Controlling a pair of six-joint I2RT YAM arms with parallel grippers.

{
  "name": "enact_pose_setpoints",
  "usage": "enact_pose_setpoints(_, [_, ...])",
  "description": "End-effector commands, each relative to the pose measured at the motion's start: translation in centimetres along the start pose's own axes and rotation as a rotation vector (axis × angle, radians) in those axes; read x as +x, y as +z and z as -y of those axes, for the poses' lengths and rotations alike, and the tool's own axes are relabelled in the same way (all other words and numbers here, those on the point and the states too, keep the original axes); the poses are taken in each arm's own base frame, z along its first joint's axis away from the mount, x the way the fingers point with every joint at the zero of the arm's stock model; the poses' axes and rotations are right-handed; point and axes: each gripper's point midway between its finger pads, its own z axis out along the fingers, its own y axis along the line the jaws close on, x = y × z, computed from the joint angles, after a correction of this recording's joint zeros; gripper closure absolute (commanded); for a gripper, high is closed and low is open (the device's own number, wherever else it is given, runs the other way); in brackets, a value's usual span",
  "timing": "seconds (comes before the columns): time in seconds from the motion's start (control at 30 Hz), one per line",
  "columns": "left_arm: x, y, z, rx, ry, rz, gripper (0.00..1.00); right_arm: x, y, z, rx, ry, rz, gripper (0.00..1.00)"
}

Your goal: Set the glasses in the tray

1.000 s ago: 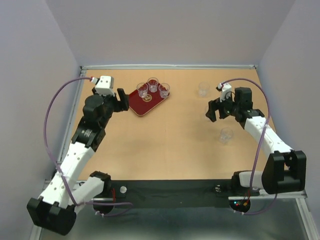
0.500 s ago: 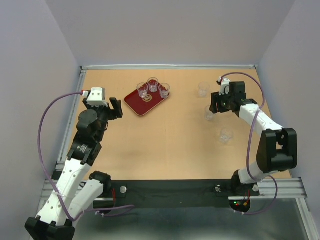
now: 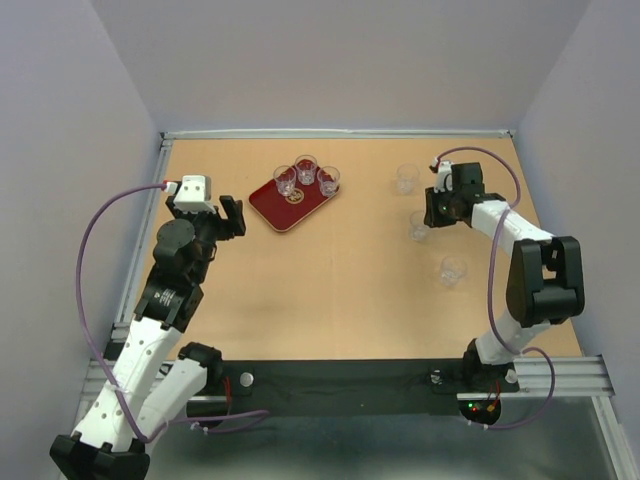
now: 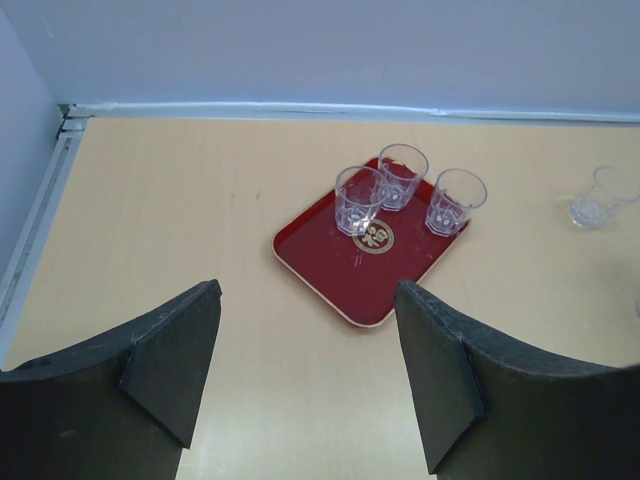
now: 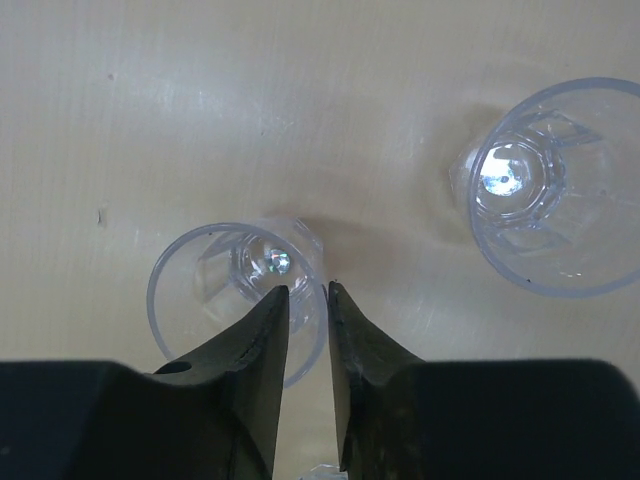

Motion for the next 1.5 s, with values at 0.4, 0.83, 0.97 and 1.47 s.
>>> enact_pose_setpoints(0.4, [-1.8, -0.4, 0.0, 0.005, -0.006, 0.076, 0.19, -4.5, -1.6, -3.0, -0.212, -0.203, 0.087, 0.99])
enact_pose_setpoints(0.83, [-2.2, -0.7, -0.5, -0.012, -0.006, 0.103, 0.19, -10.5, 1.5, -15.0, -0.412, -0.433, 0.151, 1.00])
enact_pose_setpoints(0.97, [-2.2, -0.8, -0.6, -0.018, -0.002, 0.108, 0.19, -11.6, 3.6, -18.2, -0.403, -0.477, 0.152, 1.00])
enact_pose_setpoints(1.47, [-2.4, -0.9, -0.7, -0.016, 0.001, 0.123, 0.19, -15.7, 8.2, -26.6, -0.389, -0.472, 0.219, 1.00])
